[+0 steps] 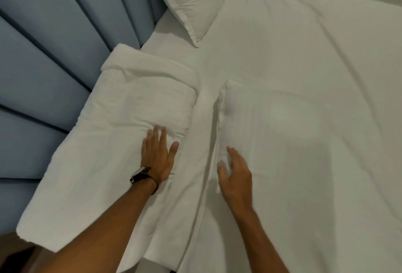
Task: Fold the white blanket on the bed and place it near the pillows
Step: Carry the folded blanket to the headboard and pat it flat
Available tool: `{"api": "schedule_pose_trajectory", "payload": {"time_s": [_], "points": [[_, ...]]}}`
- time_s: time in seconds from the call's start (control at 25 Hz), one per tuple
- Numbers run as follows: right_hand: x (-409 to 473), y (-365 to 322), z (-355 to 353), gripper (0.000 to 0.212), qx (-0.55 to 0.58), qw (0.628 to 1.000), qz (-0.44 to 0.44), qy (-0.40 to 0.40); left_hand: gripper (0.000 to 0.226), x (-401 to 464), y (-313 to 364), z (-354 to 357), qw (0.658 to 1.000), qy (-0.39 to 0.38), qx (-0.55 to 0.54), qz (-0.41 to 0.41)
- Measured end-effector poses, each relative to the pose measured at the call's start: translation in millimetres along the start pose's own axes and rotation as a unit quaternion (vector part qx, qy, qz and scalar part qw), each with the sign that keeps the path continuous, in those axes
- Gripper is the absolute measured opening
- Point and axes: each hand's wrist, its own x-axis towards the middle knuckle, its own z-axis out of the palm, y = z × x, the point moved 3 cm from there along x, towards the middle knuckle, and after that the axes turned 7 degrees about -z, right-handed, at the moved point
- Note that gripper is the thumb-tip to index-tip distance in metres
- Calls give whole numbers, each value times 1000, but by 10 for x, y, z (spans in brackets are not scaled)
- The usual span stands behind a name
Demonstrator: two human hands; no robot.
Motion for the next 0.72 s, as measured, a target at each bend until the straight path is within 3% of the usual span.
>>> {"api": "schedule_pose_trajectory", "payload": {"time_s": [0.12, 0.24, 0.36, 0.44, 0.56, 0.72], "points": [[115, 447, -771, 46, -97, 994, -41, 30, 93, -295, 819, 384, 990, -90, -69, 81], [56, 1063, -1469, 60, -145, 988, 62, -3, 85, -621, 1483, 812, 974, -161, -143, 69], [-171, 1590, -1973, 85, -64, 970, 224, -61, 89, -833, 1789, 927, 962, -121, -243, -25], [-338, 1826, -2161, 95, 6, 961, 263, -82, 92, -966, 1780, 905, 947, -113, -286, -95], [-533, 1907, -2163, 106, 110, 943, 305, -79, 96, -1151, 1599, 904, 917, -147, -316, -192], [-580, 1708, -1931, 94, 130, 958, 245, -77, 84, -1212, 1579, 857, 931, -122, -307, -156]]}}
